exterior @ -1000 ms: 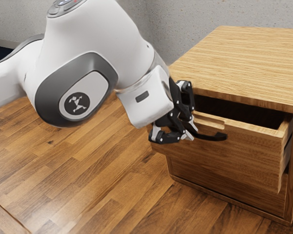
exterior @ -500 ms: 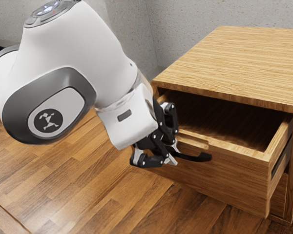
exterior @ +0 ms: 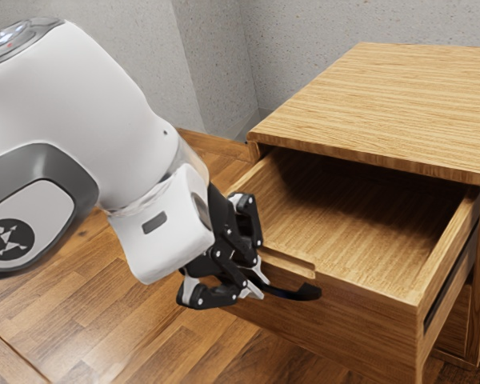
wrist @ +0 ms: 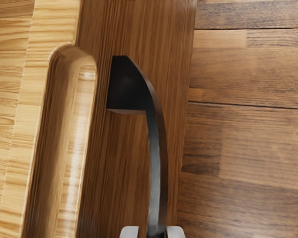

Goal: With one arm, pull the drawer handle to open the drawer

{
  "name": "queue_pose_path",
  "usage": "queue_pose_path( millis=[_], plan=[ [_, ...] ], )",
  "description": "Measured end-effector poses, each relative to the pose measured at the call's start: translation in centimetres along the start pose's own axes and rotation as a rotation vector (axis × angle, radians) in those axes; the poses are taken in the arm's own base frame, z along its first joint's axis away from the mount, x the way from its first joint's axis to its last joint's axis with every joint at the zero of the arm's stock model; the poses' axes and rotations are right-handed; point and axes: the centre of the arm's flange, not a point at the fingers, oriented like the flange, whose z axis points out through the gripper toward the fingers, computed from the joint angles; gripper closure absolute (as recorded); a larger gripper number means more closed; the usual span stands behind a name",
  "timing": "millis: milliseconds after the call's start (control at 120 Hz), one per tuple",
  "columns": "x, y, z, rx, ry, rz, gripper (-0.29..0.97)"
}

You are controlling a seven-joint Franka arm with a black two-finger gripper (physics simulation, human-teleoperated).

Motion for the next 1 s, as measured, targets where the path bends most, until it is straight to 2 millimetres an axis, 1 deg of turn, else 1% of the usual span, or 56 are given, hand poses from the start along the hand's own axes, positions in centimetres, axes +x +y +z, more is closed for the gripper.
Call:
queue_pose_path(
  millis=[75, 133, 350, 442, 517, 583, 650, 700, 767, 817, 833, 850, 867, 883, 908, 942, 967, 1000],
  plan=[
    [-0.1, 0.6, -0.1, -0.002, 0.003, -0.005, 0.78],
    [-0.2, 1.1, -0.2, -0.003, 0.005, -0.008, 0.74],
    [0.0, 3.2, -1.0, -0.006, 0.008, -0.015, 0.69],
    [0.4, 4.3, -1.9, -0.001, 0.016, -0.009, 0.68],
    [1.4, 5.9, -2.9, 0.010, 0.019, 0.010, 0.66],
    [3.0, 7.9, -4.6, 0.030, 0.029, 0.040, 0.58],
    [4.5, 9.7, -7.0, 0.056, 0.049, 0.069, 0.47],
    [5.8, 11.2, -9.2, 0.082, 0.064, 0.097, 0.37],
    [7.4, 12.8, -12.6, 0.122, 0.089, 0.133, 0.26],
    [8.0, 13.2, -16.1, 0.162, 0.110, 0.141, 0.21],
    [8.1, 13.0, -17.2, 0.175, 0.116, 0.140, 0.19],
    [8.0, 12.1, -18.3, 0.182, 0.124, 0.131, 0.17],
    [7.5, 10.2, -19.4, 0.181, 0.137, 0.104, 0.16],
    [6.3, 7.8, -20.0, 0.173, 0.145, 0.061, 0.14],
    [3.5, 3.7, -20.4, 0.155, 0.150, -0.026, 0.13],
    [-1.8, -1.9, -20.7, 0.143, 0.133, -0.179, 0.11],
    [-5.2, -5.0, -20.9, 0.140, 0.103, -0.279, 0.09],
    [-8.6, -8.3, -20.5, 0.126, 0.059, -0.385, 0.08]
  ],
)
